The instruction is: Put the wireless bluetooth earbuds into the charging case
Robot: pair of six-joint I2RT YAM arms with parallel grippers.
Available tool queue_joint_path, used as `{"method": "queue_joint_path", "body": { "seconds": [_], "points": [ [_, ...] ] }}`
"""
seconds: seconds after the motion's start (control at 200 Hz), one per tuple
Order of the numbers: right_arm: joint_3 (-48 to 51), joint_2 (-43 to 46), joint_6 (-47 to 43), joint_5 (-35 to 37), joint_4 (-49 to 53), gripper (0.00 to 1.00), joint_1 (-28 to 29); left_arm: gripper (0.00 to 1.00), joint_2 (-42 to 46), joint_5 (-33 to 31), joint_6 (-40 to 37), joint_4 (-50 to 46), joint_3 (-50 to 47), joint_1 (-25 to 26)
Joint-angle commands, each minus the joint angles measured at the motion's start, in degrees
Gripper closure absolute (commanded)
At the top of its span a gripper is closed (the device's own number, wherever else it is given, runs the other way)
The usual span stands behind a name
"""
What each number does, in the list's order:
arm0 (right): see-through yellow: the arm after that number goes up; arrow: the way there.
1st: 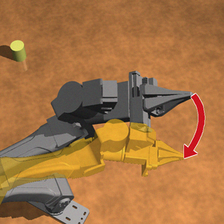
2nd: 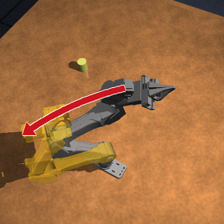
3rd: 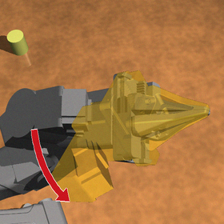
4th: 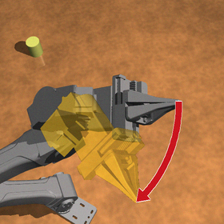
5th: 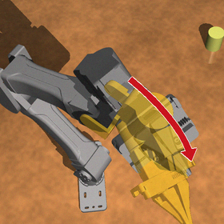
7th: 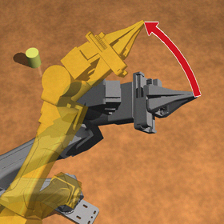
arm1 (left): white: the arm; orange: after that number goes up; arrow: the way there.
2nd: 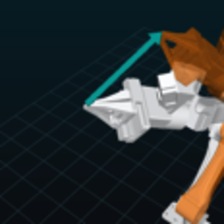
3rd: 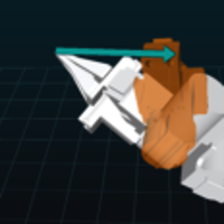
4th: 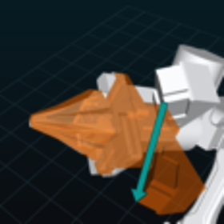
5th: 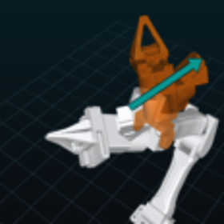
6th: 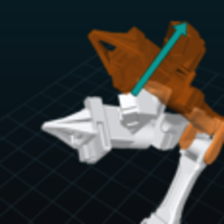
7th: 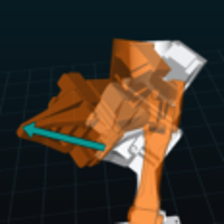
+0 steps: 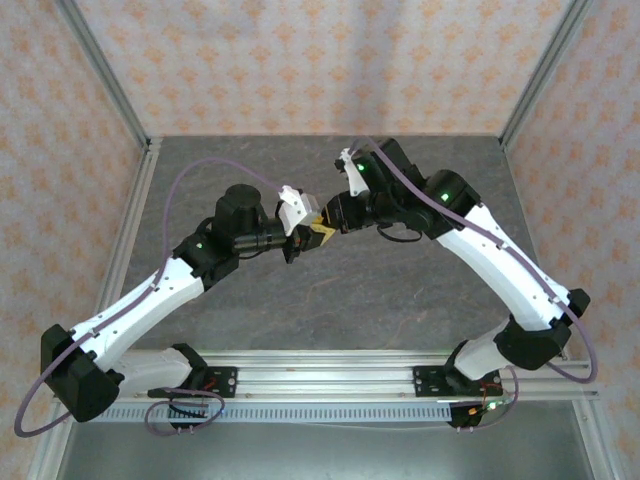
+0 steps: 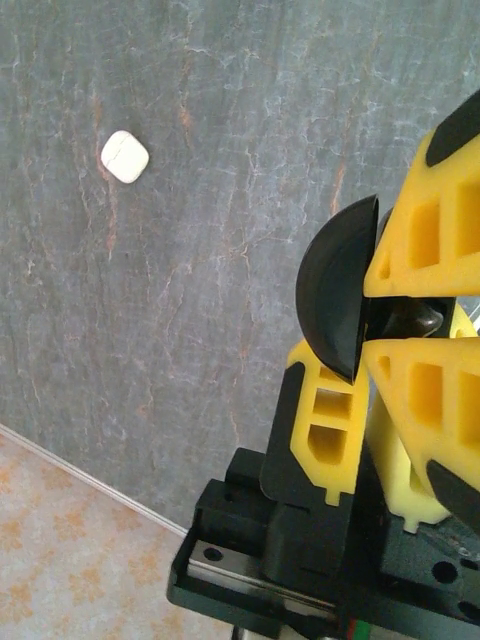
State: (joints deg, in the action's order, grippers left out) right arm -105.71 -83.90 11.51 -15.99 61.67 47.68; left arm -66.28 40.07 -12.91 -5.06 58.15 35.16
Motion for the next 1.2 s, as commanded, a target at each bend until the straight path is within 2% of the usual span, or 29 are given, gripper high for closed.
{"method": "queue_joint_path", "body": {
  "seconds": [0.0,0.26,0.505,0.756,0.991,1.196],
  "points": [
    [1.94,2.3,-4.17,-6.28,-2.81,0.86,0.66,1.0,0.1,-0.09,0.69,1.56,2.32,0.26],
    [4.27,3.45,-7.55,-11.09,-4.45,0.83,0.66,1.0,0.36,0.03,0.69,1.63,2.14,0.26],
    [7.02,5.14,-8.95,-12.7,-6.54,0.77,0.66,1.0,0.37,0.09,0.78,1.64,2.24,0.3],
    [7.55,5.64,-9.58,-12.67,-6.85,0.77,0.66,1.0,0.36,0.02,0.76,1.54,2.32,0.32],
    [5.42,6.52,-6.48,-4.9,-6.38,0.56,0.65,1.0,0.6,0.14,0.78,1.41,2.24,0.26],
    [5.36,8.7,-4.35,-1.51,-7.83,0.55,0.57,1.0,0.54,0.27,0.82,1.67,2.17,0.29]
  ]
}}
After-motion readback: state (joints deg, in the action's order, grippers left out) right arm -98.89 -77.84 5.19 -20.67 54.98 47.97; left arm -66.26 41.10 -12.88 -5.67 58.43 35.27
